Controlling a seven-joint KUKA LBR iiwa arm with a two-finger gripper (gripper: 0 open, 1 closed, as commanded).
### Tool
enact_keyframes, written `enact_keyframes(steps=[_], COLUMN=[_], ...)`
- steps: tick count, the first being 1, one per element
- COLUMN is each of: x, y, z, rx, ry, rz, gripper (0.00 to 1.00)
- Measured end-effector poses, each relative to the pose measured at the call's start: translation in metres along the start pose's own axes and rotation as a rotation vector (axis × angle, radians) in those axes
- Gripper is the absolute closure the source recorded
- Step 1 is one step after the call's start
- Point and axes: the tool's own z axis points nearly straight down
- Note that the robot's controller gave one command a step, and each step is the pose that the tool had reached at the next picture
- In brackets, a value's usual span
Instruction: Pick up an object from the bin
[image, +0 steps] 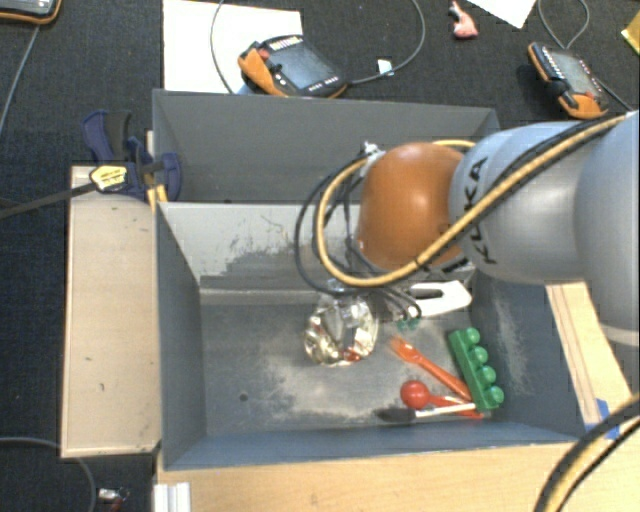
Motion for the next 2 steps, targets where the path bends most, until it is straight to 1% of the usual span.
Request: enact_keyframes(steps=[1,2], x=[-0.002,-0.001], y=[0.0,0.0], z=[-0.011,-0.038], rx=[0.0,-0.001], ry=[-0.008,-0.001], rz=[0.001,0.003], gripper=[1.0,1.0])
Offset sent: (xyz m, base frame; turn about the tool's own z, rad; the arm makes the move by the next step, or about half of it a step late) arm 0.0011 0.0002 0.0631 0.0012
